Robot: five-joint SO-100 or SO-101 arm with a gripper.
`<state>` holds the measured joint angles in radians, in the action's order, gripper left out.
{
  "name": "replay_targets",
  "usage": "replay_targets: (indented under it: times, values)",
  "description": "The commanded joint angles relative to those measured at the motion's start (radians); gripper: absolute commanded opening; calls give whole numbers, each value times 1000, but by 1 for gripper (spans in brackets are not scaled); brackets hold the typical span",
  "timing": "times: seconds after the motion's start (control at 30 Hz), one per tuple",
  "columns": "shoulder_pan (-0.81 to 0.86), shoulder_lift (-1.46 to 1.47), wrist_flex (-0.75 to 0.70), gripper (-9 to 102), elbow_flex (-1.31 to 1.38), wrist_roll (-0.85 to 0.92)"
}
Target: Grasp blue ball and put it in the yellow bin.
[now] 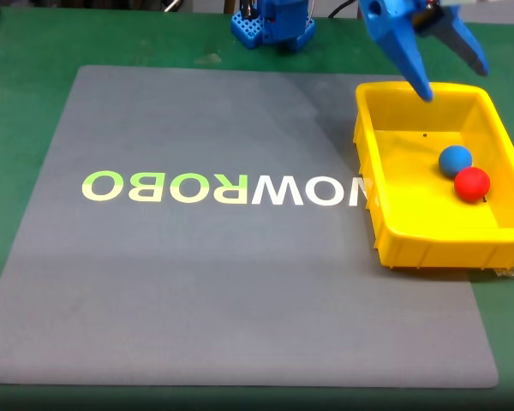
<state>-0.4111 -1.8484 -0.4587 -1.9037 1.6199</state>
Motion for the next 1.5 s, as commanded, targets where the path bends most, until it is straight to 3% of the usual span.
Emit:
replay_targets:
  times: [0.0,0.2,0.3,0.77,1.03,1.33,1.47]
  values:
    - [31,-195,-83,35,-34,17]
    - [67,-492,-318,8,-160,2]
    - [109,-600,-448,1,-196,-18]
    - [365,-1232,-841,0,-607,77]
    - [468,-1315,-904,0,-732,91]
    - [526,-1463,-1114,0,-853,117]
    - [529,-1474,-1126,0,-907,86]
